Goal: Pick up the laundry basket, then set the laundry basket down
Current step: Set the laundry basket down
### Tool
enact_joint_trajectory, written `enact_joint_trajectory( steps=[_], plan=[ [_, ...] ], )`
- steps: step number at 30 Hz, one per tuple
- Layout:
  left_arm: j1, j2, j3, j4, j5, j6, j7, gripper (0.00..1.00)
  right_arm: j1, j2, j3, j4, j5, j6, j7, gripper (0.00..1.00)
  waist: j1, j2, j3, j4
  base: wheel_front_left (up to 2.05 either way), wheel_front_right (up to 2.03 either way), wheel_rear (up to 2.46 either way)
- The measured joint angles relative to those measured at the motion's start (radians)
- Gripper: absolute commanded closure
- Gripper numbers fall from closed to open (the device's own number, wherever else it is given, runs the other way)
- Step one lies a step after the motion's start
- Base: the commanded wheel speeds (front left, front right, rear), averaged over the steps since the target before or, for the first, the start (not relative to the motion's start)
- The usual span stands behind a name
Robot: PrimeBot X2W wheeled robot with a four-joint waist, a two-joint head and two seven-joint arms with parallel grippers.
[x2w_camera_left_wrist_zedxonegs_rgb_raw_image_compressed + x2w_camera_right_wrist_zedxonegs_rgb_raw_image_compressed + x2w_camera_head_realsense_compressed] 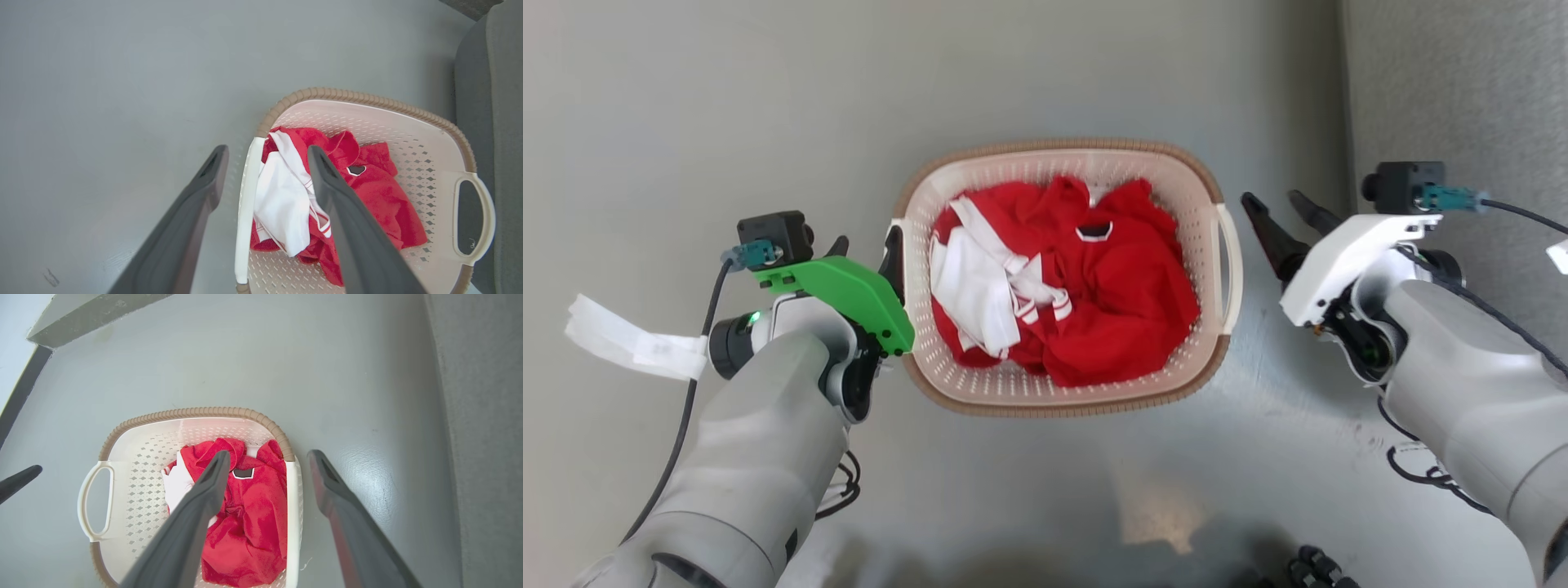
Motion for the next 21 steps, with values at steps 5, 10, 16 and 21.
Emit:
enact_joint_trajectory(
  steps=[5,10,16,21],
  plan=[
    [0.0,-0.001,0.043,-0.027,0.049,-0.007,0.0,0.0,0.031,-0.022,-0.02,-0.007,0.009,0.0,-0.008,0.0,0.0,0.0,-0.065,0.004,0.0,0.0,0.0],
    [0.017,0.002,0.089,-0.06,0.085,-0.009,0.0,0.0,0.063,-0.028,-0.03,-0.032,0.008,0.0,-0.009,0.0,0.0,0.0,-0.132,0.011,0.0,0.0,0.0],
    [0.069,0.02,0.133,-0.094,0.13,-0.013,0.0,0.0,0.067,-0.039,-0.089,-0.077,-0.02,0.0,-0.01,0.0,0.0,0.0,-0.2,0.017,0.0,0.0,0.0],
    [0.12,0.031,0.179,-0.136,0.184,-0.013,0.0,0.0,0.096,-0.041,-0.135,-0.11,-0.06,0.0,-0.011,0.0,0.0,0.0,-0.268,0.02,0.0,0.0,0.0]
  ],
)
